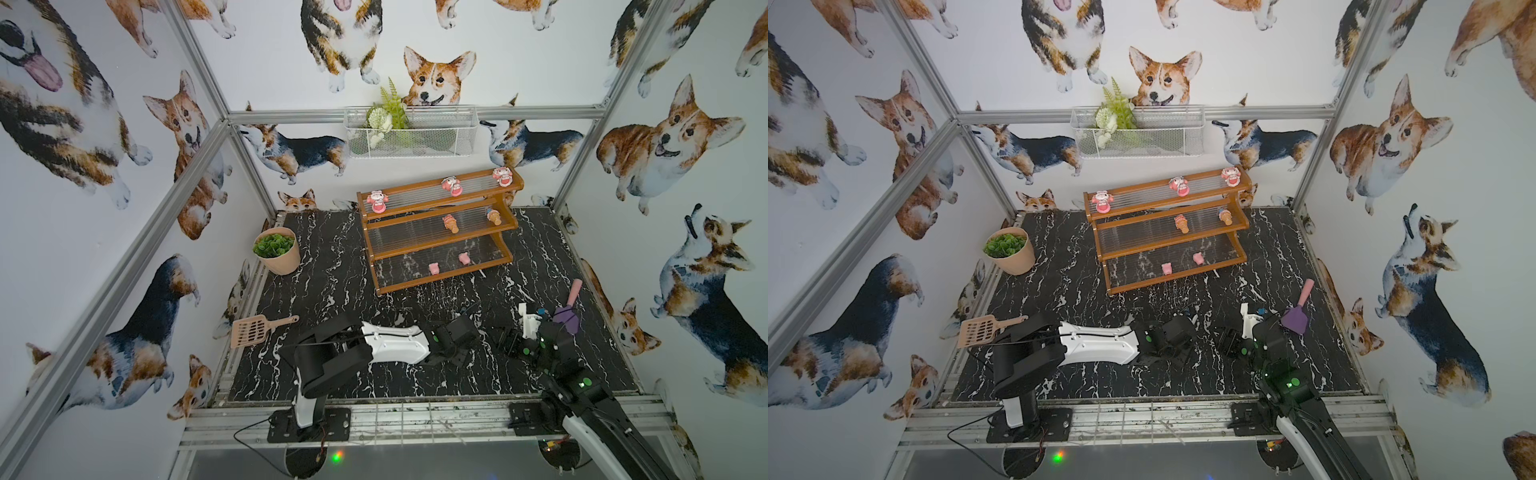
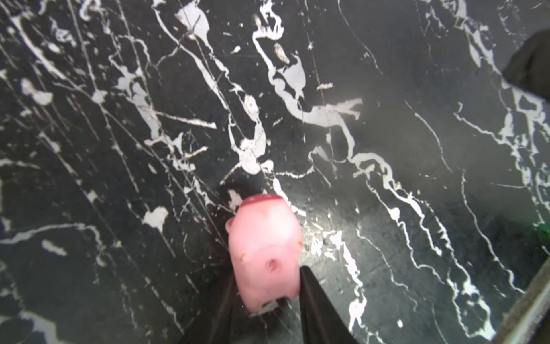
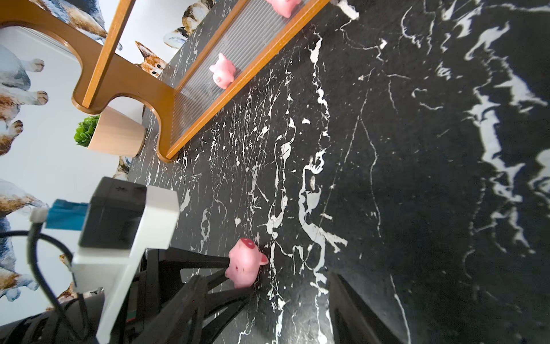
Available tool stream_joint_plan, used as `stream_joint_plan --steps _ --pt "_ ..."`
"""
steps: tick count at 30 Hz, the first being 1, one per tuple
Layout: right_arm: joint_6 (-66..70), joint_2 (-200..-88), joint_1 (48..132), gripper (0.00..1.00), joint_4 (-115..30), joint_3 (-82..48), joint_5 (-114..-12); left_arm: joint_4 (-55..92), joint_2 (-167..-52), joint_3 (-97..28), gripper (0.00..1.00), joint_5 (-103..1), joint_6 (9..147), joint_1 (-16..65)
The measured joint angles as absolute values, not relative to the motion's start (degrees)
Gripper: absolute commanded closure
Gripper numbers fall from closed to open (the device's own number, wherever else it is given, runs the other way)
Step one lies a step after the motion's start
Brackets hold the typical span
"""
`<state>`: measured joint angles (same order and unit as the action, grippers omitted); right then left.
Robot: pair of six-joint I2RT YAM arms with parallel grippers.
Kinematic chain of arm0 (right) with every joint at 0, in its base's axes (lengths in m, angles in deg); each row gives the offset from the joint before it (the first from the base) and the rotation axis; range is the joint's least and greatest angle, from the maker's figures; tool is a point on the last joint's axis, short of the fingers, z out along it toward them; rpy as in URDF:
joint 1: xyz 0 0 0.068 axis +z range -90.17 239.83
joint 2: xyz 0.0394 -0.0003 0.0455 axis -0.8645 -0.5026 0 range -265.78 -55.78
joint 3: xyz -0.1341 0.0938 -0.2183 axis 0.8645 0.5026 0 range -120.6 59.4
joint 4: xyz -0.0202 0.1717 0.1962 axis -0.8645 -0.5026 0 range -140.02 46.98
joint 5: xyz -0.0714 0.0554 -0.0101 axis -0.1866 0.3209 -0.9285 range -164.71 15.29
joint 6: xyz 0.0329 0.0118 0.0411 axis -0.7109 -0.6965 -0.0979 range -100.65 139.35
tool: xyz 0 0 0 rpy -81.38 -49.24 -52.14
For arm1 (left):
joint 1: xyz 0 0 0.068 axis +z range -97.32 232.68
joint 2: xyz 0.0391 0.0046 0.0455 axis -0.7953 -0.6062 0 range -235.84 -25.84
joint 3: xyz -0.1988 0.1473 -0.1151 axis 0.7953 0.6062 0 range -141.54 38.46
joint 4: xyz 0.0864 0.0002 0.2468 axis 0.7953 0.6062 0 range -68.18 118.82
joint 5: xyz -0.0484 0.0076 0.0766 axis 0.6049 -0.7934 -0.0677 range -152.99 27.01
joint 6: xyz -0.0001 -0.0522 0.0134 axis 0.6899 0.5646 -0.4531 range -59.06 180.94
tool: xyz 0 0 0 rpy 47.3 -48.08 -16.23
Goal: Organize plastic toys on shelves
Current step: Pick up the plastic toy at the center of the board.
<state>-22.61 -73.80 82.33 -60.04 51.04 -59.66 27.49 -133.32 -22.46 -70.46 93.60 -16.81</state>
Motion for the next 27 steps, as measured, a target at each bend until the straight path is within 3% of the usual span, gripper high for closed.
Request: stream_joint_plan --steps 7,13,20,27 --pt "-22.8 -73.8 82.33 0.31 -58.68 51.94 -58.22 24.71 -130.37 -18.38 0.72 -70.48 92.6 -16.22" --pt "-24.55 -74.4 82.22 0.31 -53.18 53.29 -54.16 14.0 -118.0 -4.1 0.73 -68.18 88.75 -15.13" --pt "-32.7 -82.0 81.91 0.31 -31.76 55.81 -42.55 0.21 -102.72 12.07 0.73 -58.76 80.38 -13.1" --pt "-37.93 -96.75 82.7 0.31 -8.15 54.71 -31.34 -15.48 -96.73 19.76 0.73 -44.91 85.95 -3.26"
